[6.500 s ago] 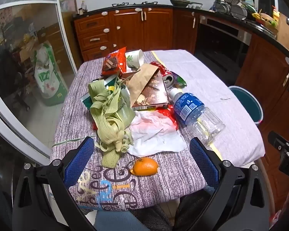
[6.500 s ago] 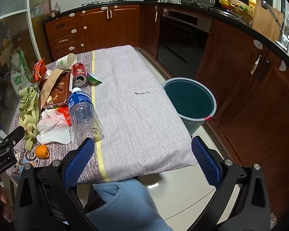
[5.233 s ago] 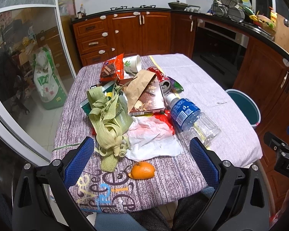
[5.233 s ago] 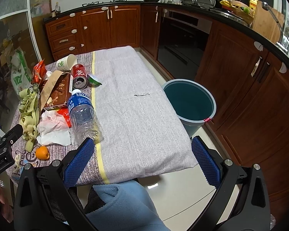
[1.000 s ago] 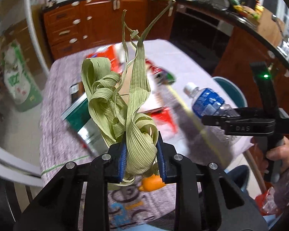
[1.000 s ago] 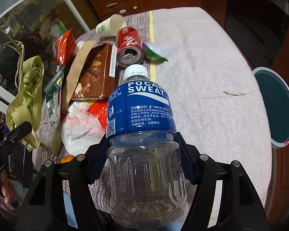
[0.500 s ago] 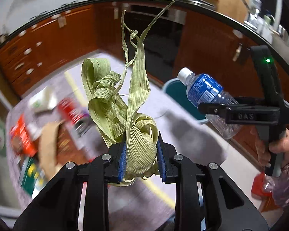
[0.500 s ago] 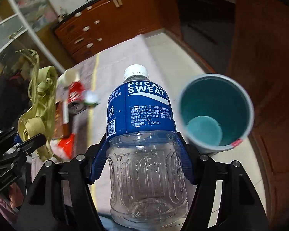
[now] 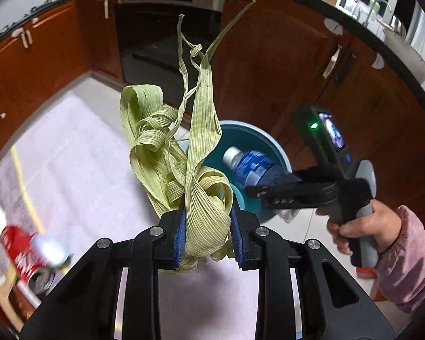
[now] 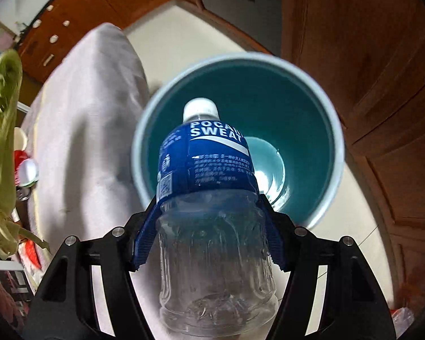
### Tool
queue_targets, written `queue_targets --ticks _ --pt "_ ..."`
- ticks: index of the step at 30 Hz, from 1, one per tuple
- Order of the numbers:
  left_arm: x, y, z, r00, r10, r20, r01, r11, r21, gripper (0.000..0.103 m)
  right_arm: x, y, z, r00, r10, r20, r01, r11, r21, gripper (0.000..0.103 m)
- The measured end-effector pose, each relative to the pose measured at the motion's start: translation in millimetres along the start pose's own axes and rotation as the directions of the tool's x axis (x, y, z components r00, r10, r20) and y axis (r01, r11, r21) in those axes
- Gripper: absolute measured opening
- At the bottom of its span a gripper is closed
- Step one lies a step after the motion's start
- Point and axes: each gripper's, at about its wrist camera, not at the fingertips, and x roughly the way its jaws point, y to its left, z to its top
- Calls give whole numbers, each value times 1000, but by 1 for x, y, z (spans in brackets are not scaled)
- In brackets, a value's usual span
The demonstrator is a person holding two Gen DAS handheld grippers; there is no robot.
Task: Collect trash
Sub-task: 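Carry husks and bottle over the teal bucket and open both tools to drop them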
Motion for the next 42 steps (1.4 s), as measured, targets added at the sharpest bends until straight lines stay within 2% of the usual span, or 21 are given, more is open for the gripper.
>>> queue_targets --ticks 7,11,13,17,20,22,26,29,30,31,33,34,42 --pt "53 7 15 997 -39 -69 40 999 8 27 37 -20 16 997 -32 -76 35 999 34 63" --pt "73 9 18 994 -54 -91 55 999 0 27 41 -23 18 996 -16 -82 21 998 56 66" --pt "78 8 18 993 -62 -98 63 998 13 27 35 -25 18 998 -23 -65 26 998 54 73" --pt "86 6 17 991 -72 -113 75 997 23 27 20 -31 19 999 -42 -26 43 997 59 74" --pt "96 5 18 988 -83 -129 87 996 29 27 0 -40 15 997 -71 10 70 995 69 80" --pt "104 5 20 985 -91 -147 97 995 31 27 -14 -42 14 993 -111 45 108 991 73 87" --pt "120 5 23 979 -107 -171 115 993 34 28 -36 -47 12 981 -164 102 155 984 92 89" --pt "128 6 26 978 -95 -183 103 994 36 34 -45 -47 8 974 -194 117 185 979 86 90" --pt "128 4 27 979 -89 -183 97 995 38 41 -46 -46 7 973 -199 116 190 978 84 90" --pt "127 5 30 982 -77 -174 86 995 41 56 -48 -45 7 972 -203 118 193 977 87 90" --pt "121 7 33 987 -62 -147 69 996 47 70 -53 -46 8 972 -202 123 191 977 90 90" --pt "116 8 33 990 -56 -129 64 997 52 73 -54 -48 9 972 -201 125 190 977 92 90" --pt "94 20 31 994 -14 -110 17 1000 25 77 -65 -40 6 971 -200 129 189 978 91 90"
